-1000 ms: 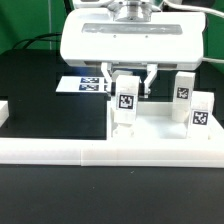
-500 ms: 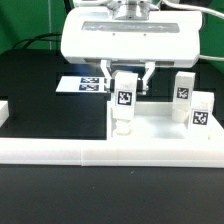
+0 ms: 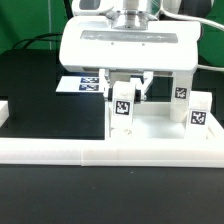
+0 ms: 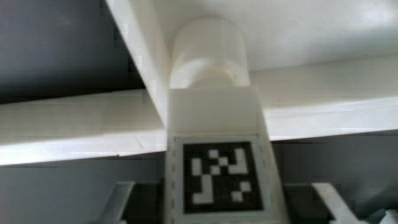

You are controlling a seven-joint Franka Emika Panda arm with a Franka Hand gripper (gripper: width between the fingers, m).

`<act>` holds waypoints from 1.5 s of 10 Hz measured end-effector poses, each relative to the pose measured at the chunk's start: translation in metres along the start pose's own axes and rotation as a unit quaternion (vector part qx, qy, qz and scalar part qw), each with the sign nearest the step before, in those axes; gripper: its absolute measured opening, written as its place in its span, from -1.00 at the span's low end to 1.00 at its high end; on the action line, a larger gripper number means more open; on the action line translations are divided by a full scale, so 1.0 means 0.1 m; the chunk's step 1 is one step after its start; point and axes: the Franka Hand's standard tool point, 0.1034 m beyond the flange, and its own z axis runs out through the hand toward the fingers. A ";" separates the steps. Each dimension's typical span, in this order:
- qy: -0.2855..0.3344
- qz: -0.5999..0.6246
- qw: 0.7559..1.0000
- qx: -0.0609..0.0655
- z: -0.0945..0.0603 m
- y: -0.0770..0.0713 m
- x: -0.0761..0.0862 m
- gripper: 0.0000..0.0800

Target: Assemble square table

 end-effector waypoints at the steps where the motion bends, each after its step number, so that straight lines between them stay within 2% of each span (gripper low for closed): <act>1: 0.001 0.000 1.000 0.000 0.00 0.00 0.00 -0.27; 4: 0.002 0.002 1.000 -0.001 0.01 0.00 0.01 -0.27; 5: -0.005 0.002 1.000 0.000 0.02 0.00 -0.01 -0.13; 7: -0.007 0.002 1.000 0.000 0.02 0.00 -0.02 0.49; 8: -0.008 0.002 1.000 0.000 0.02 0.00 -0.02 0.49; 9: -0.008 0.002 1.000 0.000 0.02 0.00 -0.03 0.60; 10: -0.008 0.002 1.000 0.000 0.02 0.00 -0.03 0.62; 15: -0.022 0.005 1.000 0.002 0.03 -0.01 -0.05 0.62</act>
Offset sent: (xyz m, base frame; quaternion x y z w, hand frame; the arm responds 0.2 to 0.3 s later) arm 0.0031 0.0031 -0.0185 -0.0162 -0.0094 0.0111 0.9998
